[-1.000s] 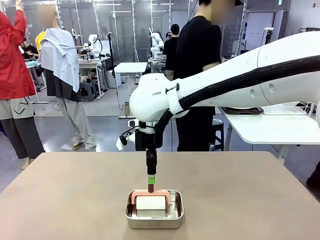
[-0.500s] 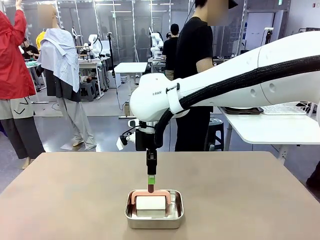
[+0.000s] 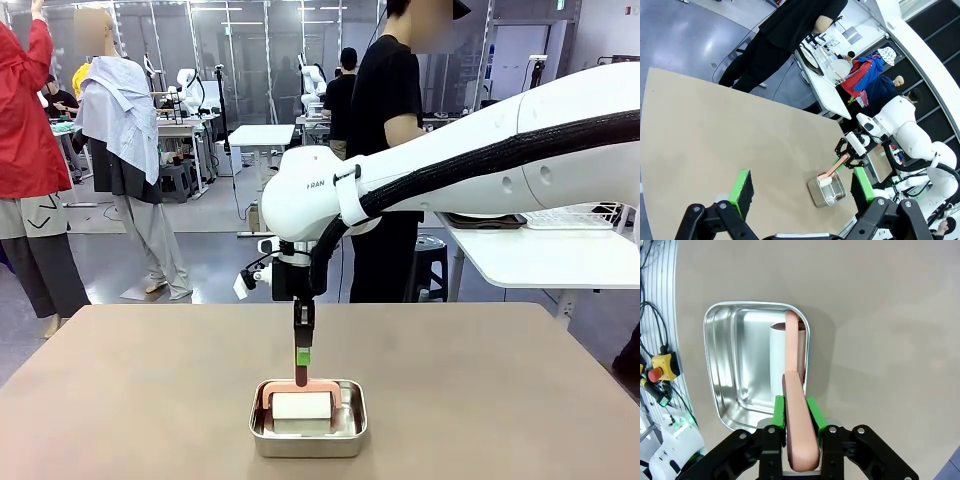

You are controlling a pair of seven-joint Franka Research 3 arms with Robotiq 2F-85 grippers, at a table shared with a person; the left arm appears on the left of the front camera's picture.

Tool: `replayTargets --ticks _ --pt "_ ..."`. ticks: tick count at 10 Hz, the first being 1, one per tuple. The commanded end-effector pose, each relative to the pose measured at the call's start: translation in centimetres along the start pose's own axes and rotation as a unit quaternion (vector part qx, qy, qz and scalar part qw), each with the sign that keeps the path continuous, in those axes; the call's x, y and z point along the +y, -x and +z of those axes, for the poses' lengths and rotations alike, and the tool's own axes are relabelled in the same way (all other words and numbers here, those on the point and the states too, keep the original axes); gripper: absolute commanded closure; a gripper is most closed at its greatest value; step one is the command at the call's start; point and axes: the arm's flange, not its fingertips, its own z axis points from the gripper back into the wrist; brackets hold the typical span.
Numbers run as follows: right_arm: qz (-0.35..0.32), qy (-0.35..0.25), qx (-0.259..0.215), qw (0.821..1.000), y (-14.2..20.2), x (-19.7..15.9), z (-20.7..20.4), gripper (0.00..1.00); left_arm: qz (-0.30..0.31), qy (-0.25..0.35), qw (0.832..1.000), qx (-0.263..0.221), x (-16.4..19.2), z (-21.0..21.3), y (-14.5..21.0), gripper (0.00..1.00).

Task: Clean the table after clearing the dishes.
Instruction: When the right (or left) Handle tray is removed, use the right hand (or left hand) to clean the right (or left) side of the table with the Lint Roller.

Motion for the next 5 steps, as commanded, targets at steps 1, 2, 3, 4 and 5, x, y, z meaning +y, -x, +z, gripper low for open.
replayTargets --ticks 1,2,3,4,5 --pt "-0.012 0.005 -0.013 1.000 0.1 1.1 0.8 1.00 0.000 0.004 1.000 0.000 0.0 0.3 -0.1 0.00" --pt "-0.018 0.007 -0.013 1.000 0.3 1.3 1.3 1.00 0.000 0.004 1.000 0.000 0.0 0.3 -0.1 0.00" --pt "-0.043 0.005 -0.010 0.999 0.7 1.5 2.3 0.97 0.000 0.004 1.000 0.000 0.0 0.3 -0.1 0.00" --pt "-0.114 -0.007 -0.013 0.993 1.9 1.9 4.1 0.96 0.000 0.004 1.000 0.000 0.0 0.3 -0.1 0.00" --pt "-0.185 0.000 -0.037 0.982 4.5 3.2 7.4 0.96 0.000 0.004 1.000 0.000 0.0 0.3 -0.1 0.00"
